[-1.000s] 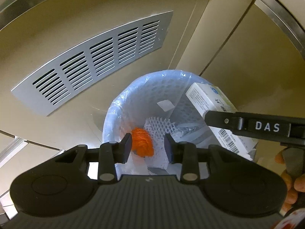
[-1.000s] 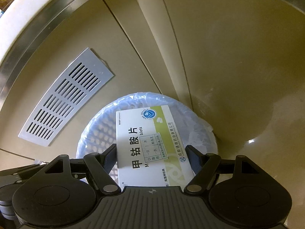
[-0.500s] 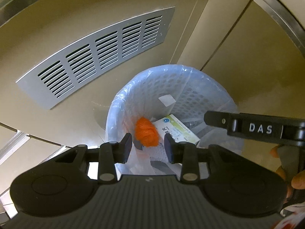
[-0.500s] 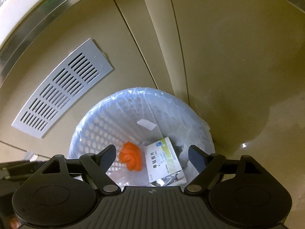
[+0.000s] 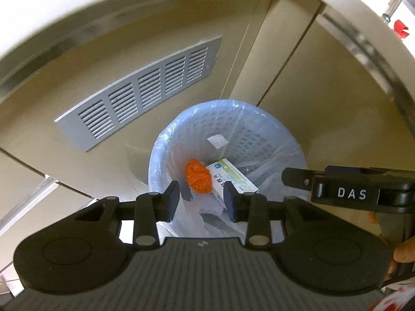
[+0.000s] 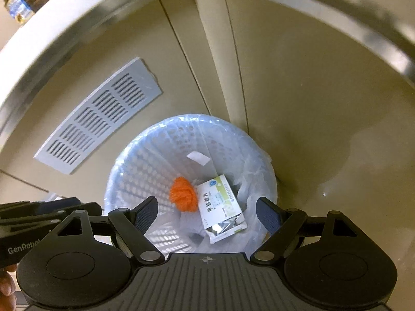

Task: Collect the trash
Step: 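Raise both open grippers from the bin back toward the counter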

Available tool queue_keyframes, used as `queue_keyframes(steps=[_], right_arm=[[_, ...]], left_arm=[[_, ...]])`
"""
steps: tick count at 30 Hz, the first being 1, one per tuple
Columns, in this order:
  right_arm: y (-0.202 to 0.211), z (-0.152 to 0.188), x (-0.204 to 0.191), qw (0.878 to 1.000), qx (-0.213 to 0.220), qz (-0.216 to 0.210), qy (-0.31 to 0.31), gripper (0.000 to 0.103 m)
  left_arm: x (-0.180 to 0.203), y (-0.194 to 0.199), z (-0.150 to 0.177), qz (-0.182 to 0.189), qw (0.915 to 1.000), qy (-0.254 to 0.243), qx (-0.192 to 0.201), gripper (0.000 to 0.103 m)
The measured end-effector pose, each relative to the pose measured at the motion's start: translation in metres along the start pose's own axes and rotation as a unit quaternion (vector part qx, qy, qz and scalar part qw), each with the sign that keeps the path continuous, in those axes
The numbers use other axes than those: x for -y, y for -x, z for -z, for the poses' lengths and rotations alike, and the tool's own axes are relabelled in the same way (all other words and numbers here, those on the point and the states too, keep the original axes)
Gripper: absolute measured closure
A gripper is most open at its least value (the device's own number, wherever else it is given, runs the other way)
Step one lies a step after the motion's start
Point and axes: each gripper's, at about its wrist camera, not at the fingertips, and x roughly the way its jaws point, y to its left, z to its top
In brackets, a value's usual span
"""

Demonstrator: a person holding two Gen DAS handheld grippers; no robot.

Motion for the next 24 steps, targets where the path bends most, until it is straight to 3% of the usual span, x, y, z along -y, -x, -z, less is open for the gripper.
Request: queue_keyframes(steps=[14,24], right_arm=[[0.098,0.012,-0.037,0.999,0.041,-0.021,0.028,0.020],[0.161,0.021,-0.043,0.994,0.100,-0.023,0.036,0.020]], left_arm=[[0.004,0.110,0.007,0.015,0.9984,-0.016,0.052,0.070],[0.006,0.168,0.012,0.029,0.9939,-0.036,0.100,0.070]])
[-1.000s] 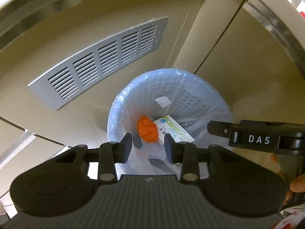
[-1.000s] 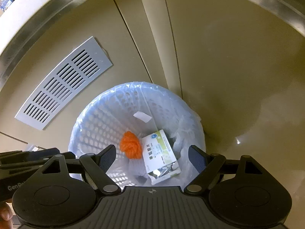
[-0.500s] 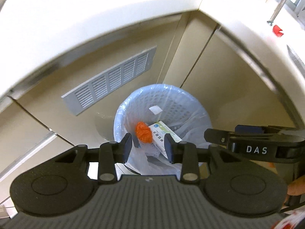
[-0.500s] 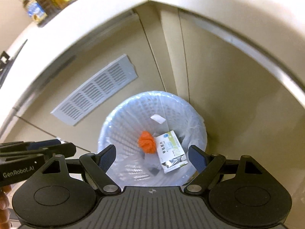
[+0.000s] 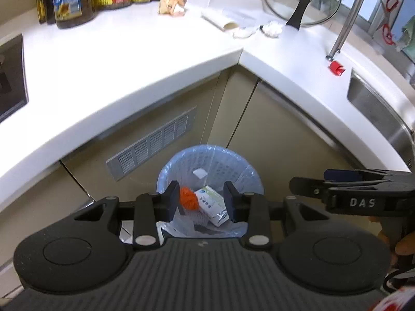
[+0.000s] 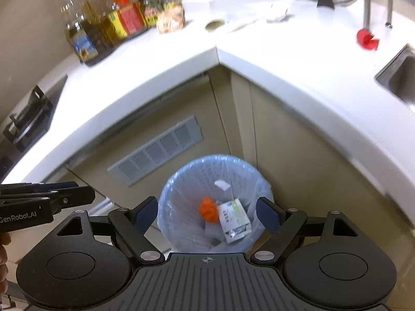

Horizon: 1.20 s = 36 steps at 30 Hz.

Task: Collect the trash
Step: 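Raise both open grippers from the bin back toward the counter, then close the right gripper on the red plastic cup while the left approaches the paper roll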

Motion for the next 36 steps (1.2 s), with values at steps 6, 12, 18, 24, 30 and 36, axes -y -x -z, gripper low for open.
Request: queue_keyframes(steps=[6,12,18,24,30,36], right_arm=[[0.029,-0.003,0.003,0.999,0.039,0.008,-0.007,0.020],[0.048,-0.011,0.011,0.998,0.063,0.012,-0.009,0.020],[0.055,-0.031,0.035,0.997,0.078,0.014,-0.007,0.020],[0.055,-0.070,0.082,0.993,0.110,0.039,-0.016,0.021],[0.053,-0.114,0.141,0.985,0.152,0.072,-0.021,0.021],[0.037,-0.149,0.195,0.980,0.177,0.089,-0.020,0.023]], left_arm=[[0.001,0.020,-0.004,0.003,0.9998,-0.008,0.019,0.070],[0.004,0.027,-0.016,0.007,0.9992,-0.012,0.038,0.069],[0.013,0.024,-0.038,0.004,0.9983,-0.012,0.057,0.069],[0.025,0.008,-0.067,-0.008,0.9971,-0.003,0.075,0.069],[0.039,-0.016,-0.101,-0.025,0.9957,0.012,0.089,0.068],[0.052,-0.040,-0.126,-0.047,0.9949,0.018,0.087,0.067]])
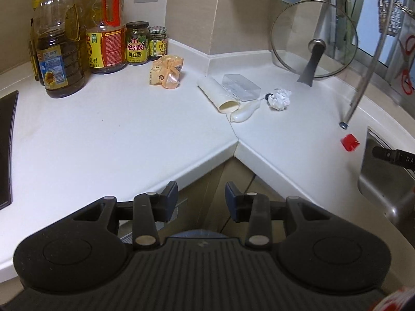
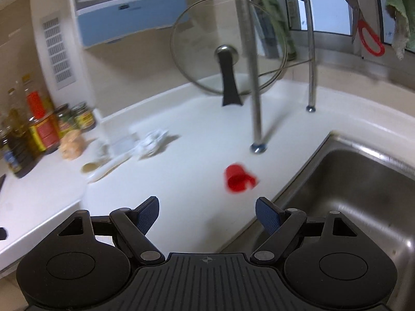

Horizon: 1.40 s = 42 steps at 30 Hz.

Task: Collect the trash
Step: 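Close the right gripper on the red plastic cup while the left approaches the paper roll, then close the left gripper on the white paper roll while the right holds the cup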

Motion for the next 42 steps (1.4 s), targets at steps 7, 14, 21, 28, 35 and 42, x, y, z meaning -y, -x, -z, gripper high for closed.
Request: queue_keyframes(steps=[7,14,21,28,35,42], right_arm=[[-0.052,-0.017,0.031,1.000,0.006,-0.012,0.026,0.031],[-0.100,-0.016,0.035,0.996,-0.027,-0.006,0.088,0.044],[-0.116,-0.014,0.033,0.992,-0.042,-0.003,0.122,0.058],[-0.118,-0.018,0.036,0.993,-0.042,-0.012,0.111,0.061],[-0.115,-0.033,0.036,0.996,-0.027,-0.032,0.081,0.061],[-0.120,-0.050,0.029,0.996,-0.013,-0.053,0.064,0.061]], left_arm=[[0.009,-0.023,-0.016,-0.025,0.9997,0.007,-0.003,0.065],[0.015,-0.042,-0.025,-0.040,0.9990,0.012,-0.014,0.065],[0.025,-0.057,-0.034,-0.039,0.9991,0.007,-0.018,0.065],[0.038,-0.074,-0.047,-0.027,0.9995,-0.003,-0.014,0.065],[0.050,-0.099,-0.070,-0.018,0.9998,-0.010,0.005,0.056],[0.056,-0.141,-0.102,-0.020,0.9994,-0.004,0.027,0.044]])
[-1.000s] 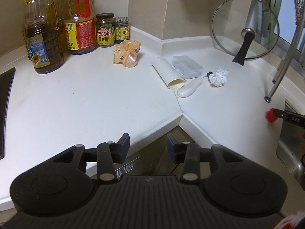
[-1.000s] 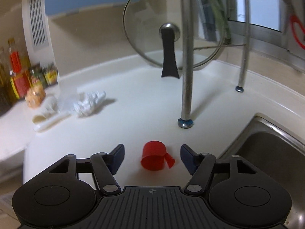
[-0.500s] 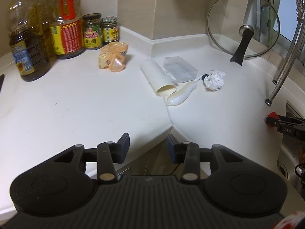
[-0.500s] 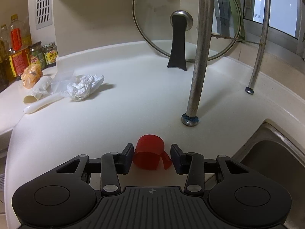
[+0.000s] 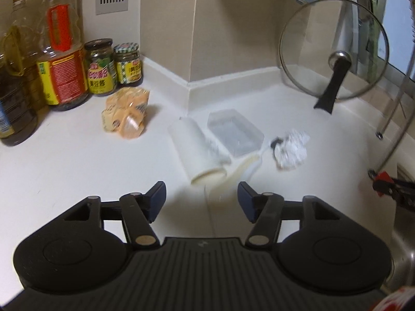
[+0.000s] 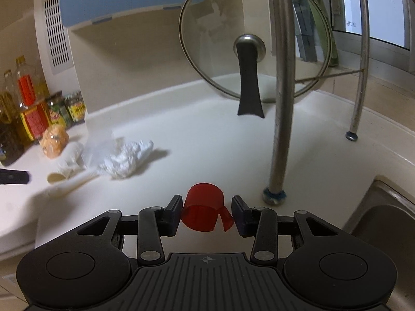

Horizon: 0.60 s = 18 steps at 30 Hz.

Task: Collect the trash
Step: 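Close the left gripper on the white paper roll while the right holds the cup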

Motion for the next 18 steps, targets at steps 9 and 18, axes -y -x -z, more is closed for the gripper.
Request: queue_keyframes(steps=[9,18], right_arm=[[-0.014,-0.010,0.007,1.000,0.004,-0.006,-0.019,0.061],[-0.022,-0.013,0.022,0.999,0.001,-0.005,-0.035,0.061]], left_arm=[[0.009,-0.056,-0.023,-0.028,0.9995,-0.002,-0.012,0.035],[0.015,-0.103,-0.039,-0.063,0.9968,-0.026,-0.041,0.041]])
